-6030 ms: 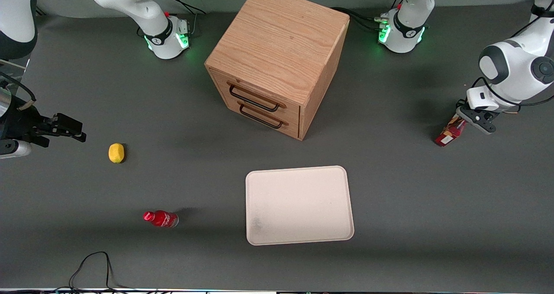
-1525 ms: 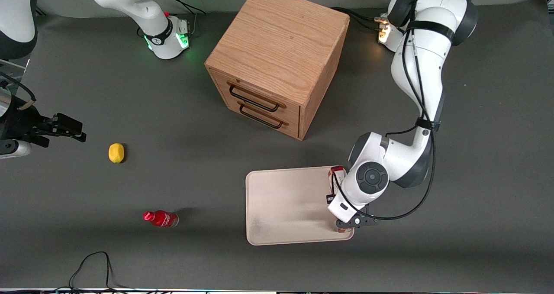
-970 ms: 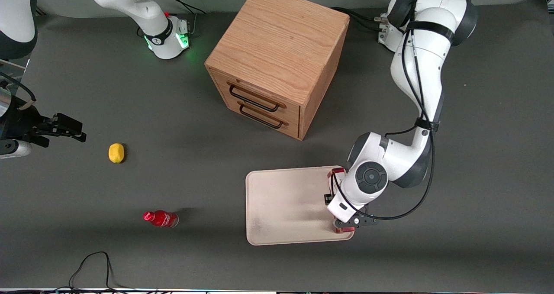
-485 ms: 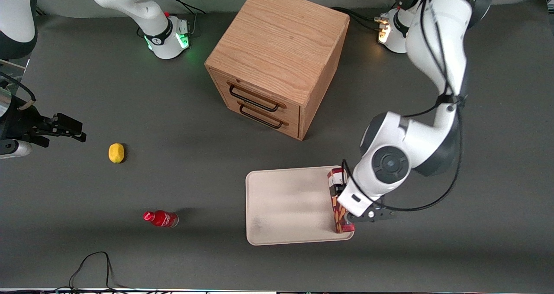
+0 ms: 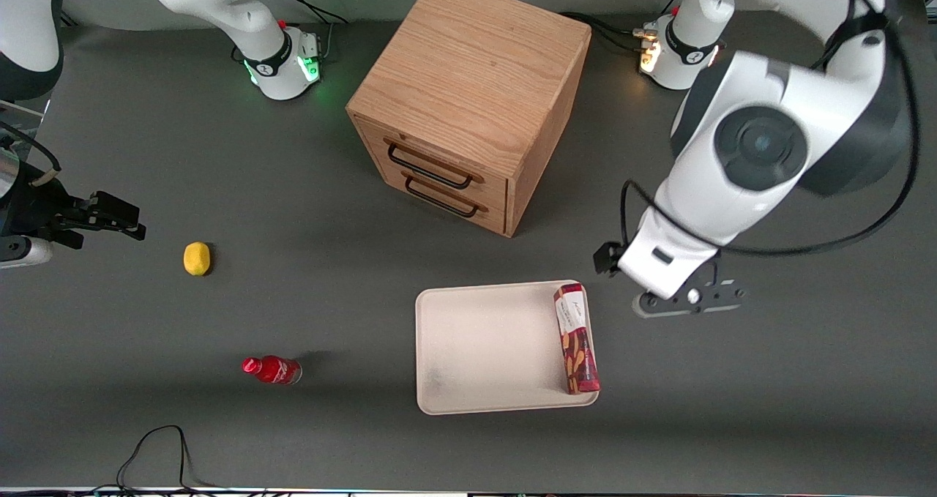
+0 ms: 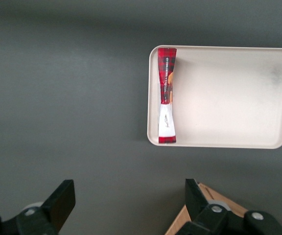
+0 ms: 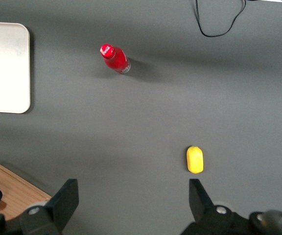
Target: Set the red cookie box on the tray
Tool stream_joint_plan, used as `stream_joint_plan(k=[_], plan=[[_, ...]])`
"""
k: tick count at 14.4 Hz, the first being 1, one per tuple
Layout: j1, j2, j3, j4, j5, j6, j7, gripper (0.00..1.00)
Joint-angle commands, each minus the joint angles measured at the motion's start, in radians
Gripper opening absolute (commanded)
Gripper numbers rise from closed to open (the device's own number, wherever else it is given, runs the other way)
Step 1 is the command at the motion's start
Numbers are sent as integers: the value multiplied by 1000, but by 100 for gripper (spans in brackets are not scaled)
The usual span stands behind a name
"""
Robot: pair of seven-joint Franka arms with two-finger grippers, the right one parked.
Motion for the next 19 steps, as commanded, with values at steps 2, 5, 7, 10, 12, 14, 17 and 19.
stream_joint_plan(k=[2, 5, 7, 10, 12, 14, 17, 19], plan=[[59, -147, -5, -120, 6, -39, 24, 100], [163, -282, -7, -269, 5, -24, 199, 100], [231, -349, -7, -332, 3, -1, 277, 100], [300, -431, -5, -442, 3, 59, 406, 100], [325, -474, -2, -521, 3, 114, 429, 100], [320, -476, 28, -525, 3, 111, 498, 100], [320, -472, 77, -525, -3, 114, 560, 100], [323, -466, 77, -512, -7, 111, 549, 100]])
